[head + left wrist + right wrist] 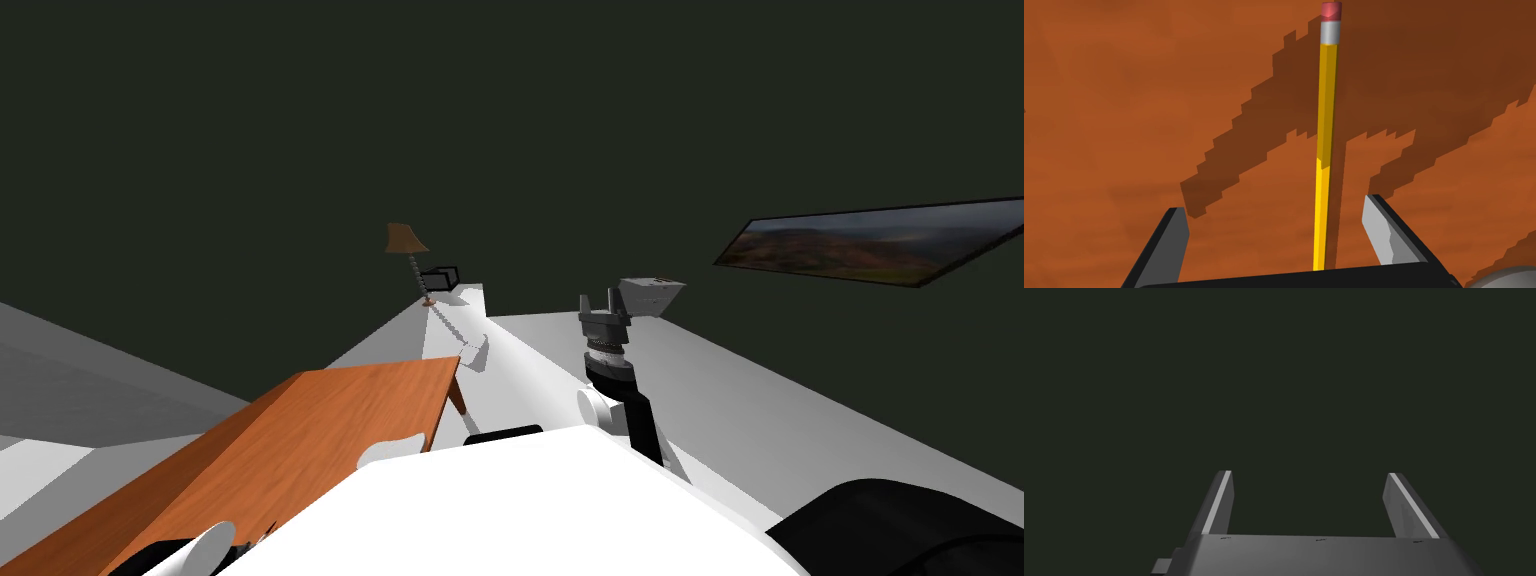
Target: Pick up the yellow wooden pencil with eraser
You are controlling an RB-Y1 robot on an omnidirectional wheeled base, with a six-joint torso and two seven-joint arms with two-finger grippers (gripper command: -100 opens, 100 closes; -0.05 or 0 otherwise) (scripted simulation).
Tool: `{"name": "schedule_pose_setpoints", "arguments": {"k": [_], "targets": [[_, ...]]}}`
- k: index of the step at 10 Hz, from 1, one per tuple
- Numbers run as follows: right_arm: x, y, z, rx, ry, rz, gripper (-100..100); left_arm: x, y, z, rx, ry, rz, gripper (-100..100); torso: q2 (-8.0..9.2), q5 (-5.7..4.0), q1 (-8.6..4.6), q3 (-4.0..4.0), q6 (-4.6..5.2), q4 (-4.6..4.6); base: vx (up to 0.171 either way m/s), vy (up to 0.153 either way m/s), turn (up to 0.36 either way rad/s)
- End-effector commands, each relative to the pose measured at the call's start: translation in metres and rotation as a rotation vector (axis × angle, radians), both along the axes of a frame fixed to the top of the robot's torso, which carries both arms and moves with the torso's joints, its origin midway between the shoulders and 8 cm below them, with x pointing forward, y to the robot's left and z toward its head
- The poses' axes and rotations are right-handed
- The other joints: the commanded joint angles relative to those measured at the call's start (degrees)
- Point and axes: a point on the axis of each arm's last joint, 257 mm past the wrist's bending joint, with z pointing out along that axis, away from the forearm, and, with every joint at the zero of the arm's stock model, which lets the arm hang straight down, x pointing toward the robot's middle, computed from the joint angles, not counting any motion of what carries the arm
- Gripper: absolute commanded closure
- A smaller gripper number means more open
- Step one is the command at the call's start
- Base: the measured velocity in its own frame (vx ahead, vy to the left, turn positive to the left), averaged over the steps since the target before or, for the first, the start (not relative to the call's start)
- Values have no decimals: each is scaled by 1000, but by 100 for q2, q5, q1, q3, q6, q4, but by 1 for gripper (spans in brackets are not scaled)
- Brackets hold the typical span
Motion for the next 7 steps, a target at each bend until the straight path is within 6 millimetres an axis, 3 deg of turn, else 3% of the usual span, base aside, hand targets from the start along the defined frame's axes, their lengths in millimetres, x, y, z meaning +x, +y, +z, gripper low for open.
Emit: {"name": "schedule_pose_setpoints", "arguments": {"k": [1,3,4,6,7], "targets": [[0,0,0,0,0,0,0,14,-2,1,3,-19,6,-100,0,0,0,0,0,0,0,22,138],[0,0,0,0,0,0,0,5,-12,-5,-9,9,-20,-100,0,1,4,0,0,0,0,19,20],[0,0,0,0,0,0,0,20,-12,-2,-4,-16,-9,-100,-1,2,2,0,1,0,-2,25,94],[0,0,0,0,0,0,0,10,-22,-8,-16,14,-33,-100,-2,6,8,-1,0,-1,2,19,41],[0,0,0,0,0,0,0,23,-23,-6,-13,-10,-23,-100,-4,24,16,-5,0,-6,3,19,123]]}}
